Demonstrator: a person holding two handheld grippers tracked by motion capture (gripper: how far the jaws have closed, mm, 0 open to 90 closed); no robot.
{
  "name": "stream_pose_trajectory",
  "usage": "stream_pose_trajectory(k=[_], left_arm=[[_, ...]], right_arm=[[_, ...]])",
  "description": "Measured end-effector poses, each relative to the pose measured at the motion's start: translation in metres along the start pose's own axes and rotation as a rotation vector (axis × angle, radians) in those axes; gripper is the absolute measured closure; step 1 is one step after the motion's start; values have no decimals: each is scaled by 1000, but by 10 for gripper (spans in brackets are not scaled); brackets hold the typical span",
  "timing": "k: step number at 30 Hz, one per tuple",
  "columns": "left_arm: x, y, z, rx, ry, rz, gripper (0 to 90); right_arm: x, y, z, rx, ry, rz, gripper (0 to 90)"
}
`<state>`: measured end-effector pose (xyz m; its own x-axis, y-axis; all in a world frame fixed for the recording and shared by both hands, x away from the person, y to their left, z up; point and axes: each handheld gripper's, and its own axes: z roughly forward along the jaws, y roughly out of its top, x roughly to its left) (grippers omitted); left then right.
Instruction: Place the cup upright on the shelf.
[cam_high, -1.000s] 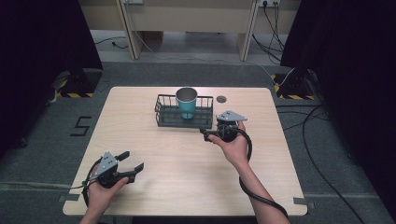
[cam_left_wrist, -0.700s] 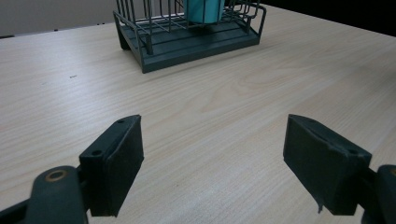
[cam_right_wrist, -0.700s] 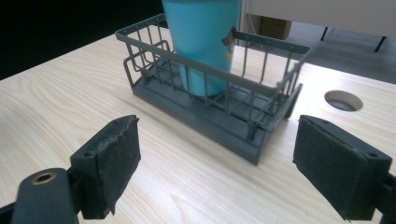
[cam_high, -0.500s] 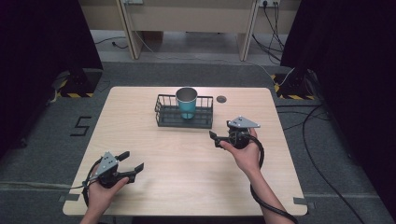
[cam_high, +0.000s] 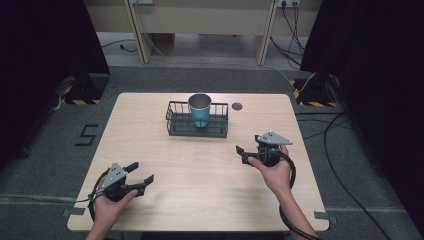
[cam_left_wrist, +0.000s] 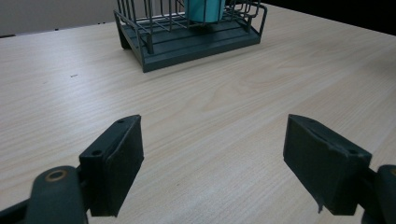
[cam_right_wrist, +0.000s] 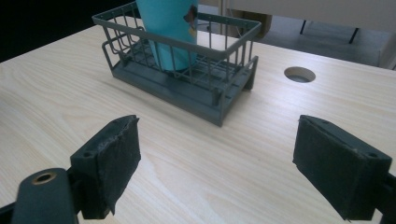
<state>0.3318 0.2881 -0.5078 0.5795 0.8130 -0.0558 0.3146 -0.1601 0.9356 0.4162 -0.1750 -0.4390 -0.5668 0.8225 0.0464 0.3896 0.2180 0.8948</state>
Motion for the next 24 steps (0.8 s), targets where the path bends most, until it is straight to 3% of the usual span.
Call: stream_pose_trajectory(k=[24], left_arm=[[0, 0, 0, 2, 6, -2, 196]], right_arm=[[-14, -53, -35, 14, -58, 52, 156]])
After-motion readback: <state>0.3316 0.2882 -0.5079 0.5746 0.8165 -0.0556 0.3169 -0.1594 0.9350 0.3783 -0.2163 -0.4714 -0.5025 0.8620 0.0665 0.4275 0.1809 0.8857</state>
